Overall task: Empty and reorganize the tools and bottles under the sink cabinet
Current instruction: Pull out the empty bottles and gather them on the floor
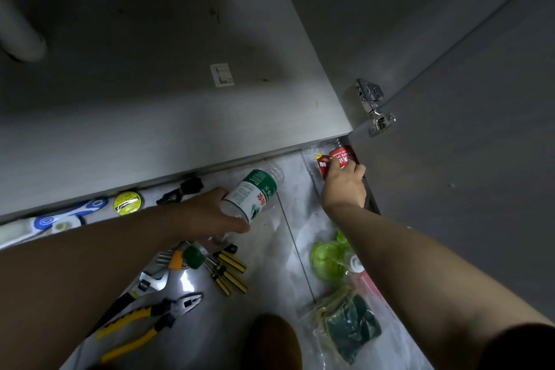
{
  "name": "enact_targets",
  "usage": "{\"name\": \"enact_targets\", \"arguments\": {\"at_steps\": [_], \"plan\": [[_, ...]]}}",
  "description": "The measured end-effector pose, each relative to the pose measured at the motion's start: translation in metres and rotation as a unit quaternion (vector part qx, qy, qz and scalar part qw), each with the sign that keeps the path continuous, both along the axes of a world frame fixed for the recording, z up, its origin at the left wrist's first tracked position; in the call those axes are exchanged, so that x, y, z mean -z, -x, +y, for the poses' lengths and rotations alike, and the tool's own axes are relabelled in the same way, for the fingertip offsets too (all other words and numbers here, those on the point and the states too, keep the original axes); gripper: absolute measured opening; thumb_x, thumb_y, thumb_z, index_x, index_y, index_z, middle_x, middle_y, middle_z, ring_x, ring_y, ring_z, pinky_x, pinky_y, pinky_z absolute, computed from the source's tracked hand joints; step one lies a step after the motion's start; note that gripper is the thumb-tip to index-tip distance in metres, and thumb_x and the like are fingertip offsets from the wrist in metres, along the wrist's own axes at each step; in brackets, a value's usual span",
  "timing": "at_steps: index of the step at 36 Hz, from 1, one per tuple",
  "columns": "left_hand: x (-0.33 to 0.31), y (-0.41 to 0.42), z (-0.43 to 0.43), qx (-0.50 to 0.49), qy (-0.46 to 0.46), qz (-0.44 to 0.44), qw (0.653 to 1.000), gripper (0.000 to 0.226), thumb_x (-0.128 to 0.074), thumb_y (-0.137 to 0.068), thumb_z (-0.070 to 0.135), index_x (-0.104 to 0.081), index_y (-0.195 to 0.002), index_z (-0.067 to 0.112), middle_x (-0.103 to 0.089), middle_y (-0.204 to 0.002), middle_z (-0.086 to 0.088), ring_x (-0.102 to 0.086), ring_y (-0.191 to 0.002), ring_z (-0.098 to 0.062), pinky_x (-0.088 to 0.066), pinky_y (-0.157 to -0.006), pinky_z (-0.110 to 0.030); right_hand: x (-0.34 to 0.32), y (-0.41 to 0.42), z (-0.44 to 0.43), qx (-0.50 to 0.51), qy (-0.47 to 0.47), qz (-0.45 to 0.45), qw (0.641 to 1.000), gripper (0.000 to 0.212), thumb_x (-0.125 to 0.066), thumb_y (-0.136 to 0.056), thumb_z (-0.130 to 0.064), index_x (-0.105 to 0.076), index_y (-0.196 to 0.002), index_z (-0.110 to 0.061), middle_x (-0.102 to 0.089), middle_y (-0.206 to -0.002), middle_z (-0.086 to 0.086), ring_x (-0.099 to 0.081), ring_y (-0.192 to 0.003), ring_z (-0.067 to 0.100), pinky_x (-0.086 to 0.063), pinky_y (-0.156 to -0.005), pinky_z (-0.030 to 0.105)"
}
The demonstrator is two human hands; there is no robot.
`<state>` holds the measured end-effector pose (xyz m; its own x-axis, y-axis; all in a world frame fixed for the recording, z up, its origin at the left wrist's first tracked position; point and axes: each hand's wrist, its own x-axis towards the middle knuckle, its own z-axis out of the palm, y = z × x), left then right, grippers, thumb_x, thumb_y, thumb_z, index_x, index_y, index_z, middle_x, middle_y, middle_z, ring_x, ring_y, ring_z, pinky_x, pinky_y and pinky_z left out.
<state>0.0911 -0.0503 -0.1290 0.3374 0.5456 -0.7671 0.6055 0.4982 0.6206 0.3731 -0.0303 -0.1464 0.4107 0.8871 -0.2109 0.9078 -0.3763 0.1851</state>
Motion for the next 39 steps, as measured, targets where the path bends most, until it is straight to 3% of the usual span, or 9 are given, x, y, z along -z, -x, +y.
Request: {"name": "enact_targets", "arguments": {"at_steps": [6, 12, 19, 22, 25, 29, 33, 35, 39], "plan": [[-0.012, -0.002, 0.004, 0.020, -0.021, 0.014, 0.999, 0.064, -0.088, -0.071, 0.043, -0.049, -0.122, 0.034, -0.072, -0.101, 0.002, -0.075, -0.073, -0.011, -0.057, -0.054, -0.024, -0.018, -0.002, -0.011, -0.003, -0.089, 0.154, 0.984, 0.046, -0.055, -0.088, -0.004, -0.050, -0.134, -0.012, -0.046, -0.136, 0.019, -0.050, -0.118, 0.040, -0.048, -0.094, 0.043], [-0.062, -0.014, 0.011, 0.086, -0.034, -0.019, 0.996, 0.062, -0.084, -0.079, 0.037, -0.050, -0.130, 0.033, -0.075, -0.096, -0.002, -0.074, -0.066, -0.011, -0.055, -0.055, -0.026, -0.072, 0.012, -0.045, 0.080, -0.178, 0.384, 0.902, 0.015, -0.060, -0.093, -0.011, -0.062, -0.103, -0.023, -0.066, -0.094, -0.006, -0.064, -0.089, 0.018, -0.042, -0.064, 0.005], [-0.154, -0.022, 0.012, 0.163, -0.088, 0.000, 0.983, 0.041, -0.079, -0.083, 0.036, -0.054, -0.117, 0.031, -0.070, -0.106, -0.006, -0.072, -0.082, -0.018, -0.056, -0.064, -0.030, -0.135, 0.008, -0.107, 0.113, -0.165, 0.499, 0.843, 0.025, -0.066, -0.090, -0.012, -0.070, -0.114, -0.018, -0.076, -0.106, -0.001, -0.071, -0.098, 0.018, -0.057, -0.087, 0.037], [-0.197, -0.026, -0.003, 0.175, -0.079, 0.005, 0.981, 0.040, -0.079, -0.085, 0.029, -0.054, -0.116, 0.025, -0.069, -0.108, -0.016, -0.072, -0.070, -0.017, -0.058, -0.061, -0.030, -0.169, -0.001, -0.139, 0.077, -0.150, 0.521, 0.837, 0.024, -0.067, -0.090, -0.009, -0.071, -0.107, -0.025, -0.076, -0.099, -0.008, -0.072, -0.089, 0.012, -0.056, -0.076, 0.021], [-0.237, -0.033, -0.027, 0.191, -0.087, 0.022, 0.978, 0.050, -0.078, -0.086, 0.029, -0.049, -0.127, 0.021, -0.066, -0.114, -0.018, -0.071, -0.081, -0.023, -0.058, -0.063, -0.029, -0.206, -0.012, -0.172, 0.060, -0.147, 0.513, 0.843, 0.025, -0.067, -0.089, -0.008, -0.068, -0.091, -0.032, -0.073, -0.089, -0.017, -0.068, -0.080, -0.002, -0.052, -0.072, 0.015], [-0.276, -0.063, -0.068, 0.190, -0.104, 0.006, 0.976, 0.045, -0.078, -0.086, 0.026, -0.053, -0.123, 0.018, -0.066, -0.106, -0.016, -0.066, -0.078, -0.024, -0.056, -0.059, -0.029, -0.249, -0.031, -0.221, 0.038, -0.163, 0.489, 0.856, 0.024, -0.066, -0.086, -0.006, -0.071, -0.099, -0.026, -0.072, -0.091, -0.011, -0.060, -0.066, -0.016, -0.042, -0.060, 0.003], [-0.303, -0.103, -0.111, 0.230, -0.105, -0.015, 0.967, 0.045, -0.078, -0.086, 0.023, -0.055, -0.124, 0.015, -0.062, -0.095, -0.015, -0.062, -0.071, -0.023, -0.052, -0.059, -0.033, -0.279, -0.058, -0.280, 0.064, -0.172, 0.498, 0.848, 0.017, -0.068, -0.091, -0.014, -0.073, -0.108, -0.016, -0.076, -0.103, -0.002, -0.071, -0.087, 0.007, -0.054, -0.073, 0.016], [-0.312, -0.124, -0.130, 0.246, -0.125, -0.018, 0.961, 0.042, -0.078, -0.086, 0.023, -0.057, -0.121, 0.015, -0.065, -0.096, -0.015, -0.063, -0.073, -0.025, -0.054, -0.061, -0.034, -0.290, -0.072, -0.311, 0.087, -0.182, 0.513, 0.834, 0.009, -0.066, -0.095, -0.021, -0.075, -0.098, -0.019, -0.077, -0.089, -0.008, -0.070, -0.075, 0.001, -0.053, -0.067, 0.015], [-0.331, -0.167, -0.171, 0.302, -0.142, -0.031, 0.942, 0.034, -0.077, -0.086, 0.024, -0.063, -0.116, 0.017, -0.073, -0.100, -0.018, -0.066, -0.076, -0.024, -0.056, -0.066, -0.034, -0.303, -0.104, -0.376, 0.160, -0.211, 0.499, 0.826, 0.016, -0.065, -0.095, -0.029, -0.074, -0.085, -0.020, -0.069, -0.068, -0.014, -0.058, -0.054, -0.003, -0.044, -0.053, 0.010]]}}
